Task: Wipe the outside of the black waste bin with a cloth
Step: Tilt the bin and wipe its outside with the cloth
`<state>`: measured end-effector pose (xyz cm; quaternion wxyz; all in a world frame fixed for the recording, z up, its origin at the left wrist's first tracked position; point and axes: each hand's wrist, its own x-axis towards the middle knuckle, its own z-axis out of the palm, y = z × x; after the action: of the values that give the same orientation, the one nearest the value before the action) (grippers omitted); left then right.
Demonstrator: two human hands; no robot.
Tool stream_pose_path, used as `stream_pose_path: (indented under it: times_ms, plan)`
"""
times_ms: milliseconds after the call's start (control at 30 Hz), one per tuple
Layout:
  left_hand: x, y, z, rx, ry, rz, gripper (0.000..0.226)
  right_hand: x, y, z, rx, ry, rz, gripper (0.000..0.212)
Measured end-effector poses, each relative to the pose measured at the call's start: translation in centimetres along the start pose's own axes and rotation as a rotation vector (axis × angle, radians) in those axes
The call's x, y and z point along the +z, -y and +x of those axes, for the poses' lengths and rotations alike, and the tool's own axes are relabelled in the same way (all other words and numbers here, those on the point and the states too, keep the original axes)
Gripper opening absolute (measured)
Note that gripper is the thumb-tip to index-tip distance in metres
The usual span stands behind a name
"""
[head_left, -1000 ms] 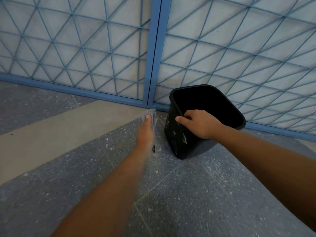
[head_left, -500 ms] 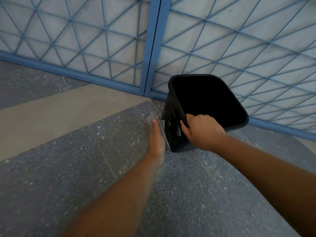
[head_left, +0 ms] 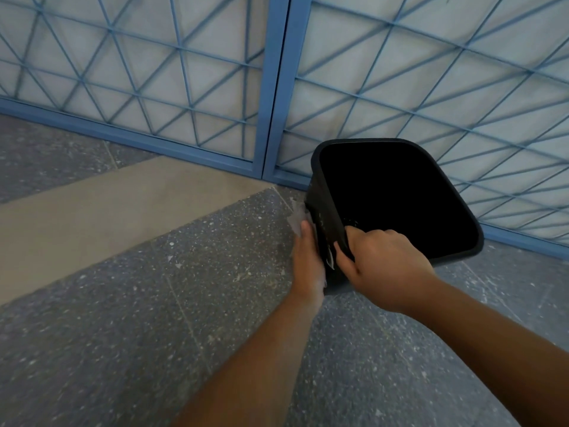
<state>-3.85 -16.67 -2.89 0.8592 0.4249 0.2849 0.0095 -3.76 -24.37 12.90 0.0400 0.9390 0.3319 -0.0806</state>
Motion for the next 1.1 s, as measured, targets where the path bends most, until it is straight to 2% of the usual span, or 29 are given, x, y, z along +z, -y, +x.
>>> stream_pose_path:
  times_ms: [67, 200, 333, 500, 667, 800, 933, 1033, 1100]
  plan:
    - [-0.4, 0.6, -0.8, 0.026, -0.023, 0.034, 0.071, -0.1, -0.1, 0.0, -0.011, 0.007, -0.014, 0.032]
    - [-0.9, -0.9, 1.7, -0.09, -0.065, -0.061, 0.061, -0.1, -0.1, -0.2, -0.032, 0.0, -0.023, 0.032]
    - [0.3, -0.6, -0.3, -0.026, -0.031, 0.006, 0.059, -0.1, -0.2, 0.0, -0.039, -0.011, -0.013, 0.032]
    - [-0.7, -0.5, 0.8, -0.108, -0.064, -0.025, 0.059, 0.0, -0.2, -0.1, -0.048, -0.022, -0.019, 0.032]
    - [-0.6, 0.3, 0.2, -0.059, -0.027, 0.076, 0.062, 0.0, -0.3, -0.3, -0.044, -0.025, -0.006, 0.032]
    - [-0.5, -0.4, 1.8, -0.099, -0.021, -0.035, 0.063, 0.0, -0.3, -0.2, -0.042, -0.026, 0.012, 0.032]
    - [-0.6, 1.1, 0.4, -0.052, -0.023, 0.051, 0.058, -0.3, -0.3, -0.3, -0.063, -0.009, 0.0, 0.032]
    - [-0.9, 0.6, 1.2, -0.09, -0.071, 0.028, 0.058, -0.3, -0.3, -0.3, -0.071, -0.011, -0.005, 0.033]
    - [-0.4, 0.0, 0.7, -0.047, -0.052, 0.044, 0.057, -0.2, -0.4, -0.4, -0.071, -0.024, -0.003, 0.034]
